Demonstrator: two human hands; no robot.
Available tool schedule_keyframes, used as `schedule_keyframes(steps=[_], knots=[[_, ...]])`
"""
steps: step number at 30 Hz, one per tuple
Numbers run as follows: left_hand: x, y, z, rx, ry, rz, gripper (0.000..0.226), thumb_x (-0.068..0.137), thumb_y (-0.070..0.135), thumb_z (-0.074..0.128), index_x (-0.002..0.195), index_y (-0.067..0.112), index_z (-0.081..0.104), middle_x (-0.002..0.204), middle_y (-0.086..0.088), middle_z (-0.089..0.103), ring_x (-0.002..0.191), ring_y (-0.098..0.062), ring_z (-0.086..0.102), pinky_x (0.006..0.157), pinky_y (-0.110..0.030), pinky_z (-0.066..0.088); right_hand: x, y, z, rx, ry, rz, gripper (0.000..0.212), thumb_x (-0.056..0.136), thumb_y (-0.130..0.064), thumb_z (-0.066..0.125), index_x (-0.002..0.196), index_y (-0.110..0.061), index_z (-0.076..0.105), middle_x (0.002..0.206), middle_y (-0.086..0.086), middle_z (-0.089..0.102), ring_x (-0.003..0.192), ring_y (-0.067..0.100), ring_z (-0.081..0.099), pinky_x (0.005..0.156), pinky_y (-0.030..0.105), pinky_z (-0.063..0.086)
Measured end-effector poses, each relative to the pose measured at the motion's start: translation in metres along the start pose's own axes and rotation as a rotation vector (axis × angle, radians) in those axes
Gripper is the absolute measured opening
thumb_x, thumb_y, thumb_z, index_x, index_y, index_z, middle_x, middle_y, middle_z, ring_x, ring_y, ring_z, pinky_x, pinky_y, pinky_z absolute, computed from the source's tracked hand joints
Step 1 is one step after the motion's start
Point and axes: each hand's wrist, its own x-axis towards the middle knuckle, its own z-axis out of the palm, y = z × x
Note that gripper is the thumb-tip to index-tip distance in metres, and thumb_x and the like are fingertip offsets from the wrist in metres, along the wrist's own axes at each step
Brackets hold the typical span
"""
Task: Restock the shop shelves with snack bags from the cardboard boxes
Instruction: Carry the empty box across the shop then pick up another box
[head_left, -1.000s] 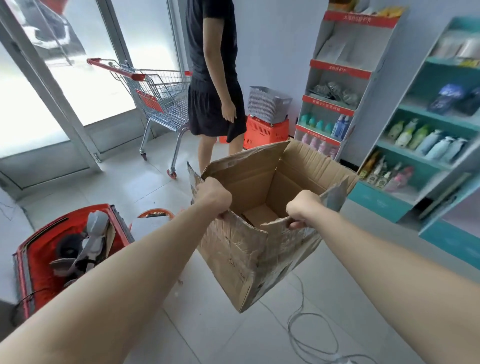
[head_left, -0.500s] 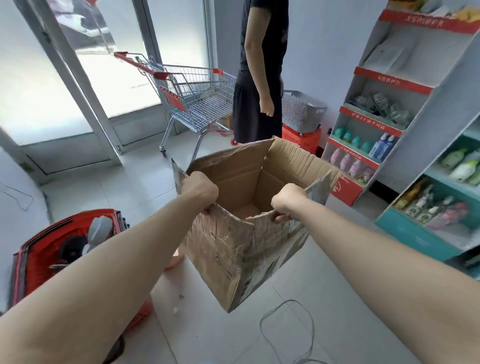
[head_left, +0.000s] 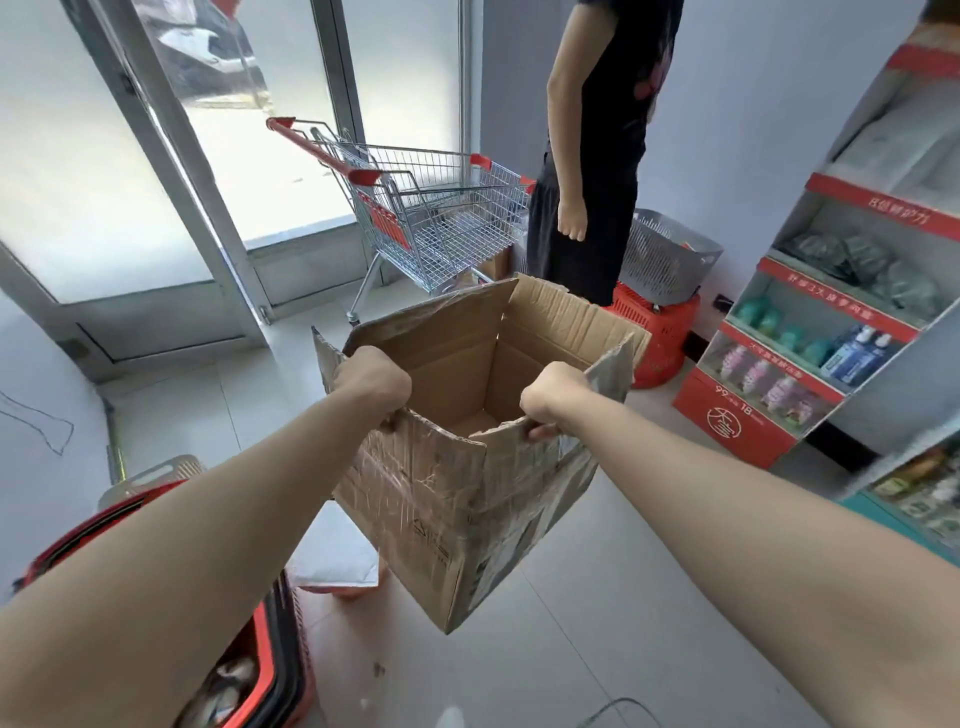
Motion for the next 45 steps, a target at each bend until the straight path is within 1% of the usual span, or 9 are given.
schedule_keyframes(steps=[3, 5, 9, 22, 26, 28, 30, 34, 45], knots=[[0.042, 0.009, -0.003, 0.019, 0.005, -0.009, 0.018, 0.077, -0.015, 0.044, 0.084, -0.019, 0.061, 0.091, -0.037, 0.064, 0.063, -0.043, 0.069, 0.058, -0.057, 0.057, 0.027, -0.023, 0.005, 0.021, 0.001, -0.01, 0.017, 0.089, 0.0, 0.05, 0.1, 0.008, 0.059, 0.075, 0.01, 0.053, 0.078, 0.034, 0.073, 0.074, 0.043, 0.06], [0.07, 0.012, -0.003, 0.037, 0.006, -0.008, 0.025, 0.071, -0.013, 0.045, 0.09, -0.018, 0.061, 0.101, -0.039, 0.06, 0.063, -0.045, 0.068, 0.051, -0.057, 0.056, 0.045, -0.037, 0.008, 0.028, -0.008, -0.018, 0.025, 0.089, 0.001, 0.049, 0.109, 0.012, 0.058, 0.101, 0.016, 0.059, 0.076, 0.034, 0.073, 0.068, 0.043, 0.061], [0.109, 0.026, -0.005, 0.067, 0.02, -0.012, 0.025, 0.07, -0.011, 0.047, 0.088, -0.015, 0.064, 0.1, -0.036, 0.061, 0.06, -0.042, 0.068, 0.049, -0.053, 0.057, 0.08, -0.064, 0.007, -0.019, 0.005, -0.068, 0.033, 0.087, 0.001, 0.05, 0.117, 0.014, 0.053, 0.127, 0.019, 0.052, 0.056, 0.027, 0.067, 0.041, 0.032, 0.054], [0.219, 0.086, 0.024, 0.047, 0.077, -0.139, 0.028, 0.071, -0.015, 0.048, 0.096, -0.017, 0.06, 0.106, -0.038, 0.059, 0.06, -0.04, 0.069, 0.048, -0.05, 0.057, 0.213, -0.12, -0.02, -0.095, -0.068, -0.129, 0.029, 0.088, -0.002, 0.051, 0.112, 0.011, 0.059, 0.117, 0.019, 0.061, 0.062, 0.027, 0.071, 0.061, 0.035, 0.059], [0.24, 0.105, 0.034, 0.137, 0.092, -0.147, 0.036, 0.078, -0.005, 0.052, 0.113, -0.011, 0.056, 0.112, -0.032, 0.058, 0.083, -0.039, 0.067, 0.035, -0.028, 0.046, 0.245, -0.132, -0.026, -0.138, -0.08, -0.116, 0.032, 0.087, -0.003, 0.05, 0.115, 0.012, 0.055, 0.067, 0.012, 0.059, 0.053, 0.024, 0.068, 0.063, 0.035, 0.058], [0.257, 0.112, 0.038, 0.143, 0.087, -0.155, 0.039, 0.075, -0.004, 0.053, 0.114, -0.012, 0.056, 0.109, -0.033, 0.06, 0.083, -0.041, 0.067, 0.043, -0.033, 0.055, 0.261, -0.138, -0.029, -0.146, -0.066, -0.108, 0.035, 0.087, -0.005, 0.05, 0.118, 0.012, 0.052, 0.059, 0.008, 0.05, 0.047, 0.021, 0.064, 0.062, 0.035, 0.058], [0.276, 0.119, 0.04, 0.137, 0.085, -0.159, 0.041, 0.072, -0.004, 0.054, 0.112, -0.012, 0.058, 0.103, -0.034, 0.062, 0.081, -0.044, 0.068, 0.057, -0.046, 0.06, 0.276, -0.145, -0.032, -0.127, -0.055, -0.11, 0.035, 0.087, -0.005, 0.05, 0.118, 0.012, 0.052, 0.065, 0.01, 0.054, 0.053, 0.019, 0.066, 0.063, 0.036, 0.058], [0.309, 0.131, 0.044, 0.086, 0.041, -0.151, 0.035, 0.073, -0.01, 0.052, 0.107, -0.014, 0.057, 0.102, -0.036, 0.061, 0.068, -0.043, 0.069, 0.052, -0.053, 0.057, 0.297, -0.159, -0.035, -0.135, -0.052, -0.101, 0.031, 0.088, -0.005, 0.05, 0.115, 0.01, 0.055, 0.112, 0.018, 0.062, 0.06, 0.025, 0.07, 0.065, 0.035, 0.058], [0.378, 0.142, 0.035, 0.181, 0.01, -0.095, 0.039, 0.074, -0.002, 0.05, 0.11, -0.012, 0.057, 0.103, -0.034, 0.062, 0.085, -0.044, 0.067, 0.062, -0.053, 0.059, 0.348, -0.197, -0.014, -0.169, -0.012, -0.035, 0.035, 0.088, -0.008, 0.052, 0.119, 0.008, 0.052, 0.101, 0.019, 0.07, 0.024, 0.015, 0.051, 0.048, 0.025, 0.051]])
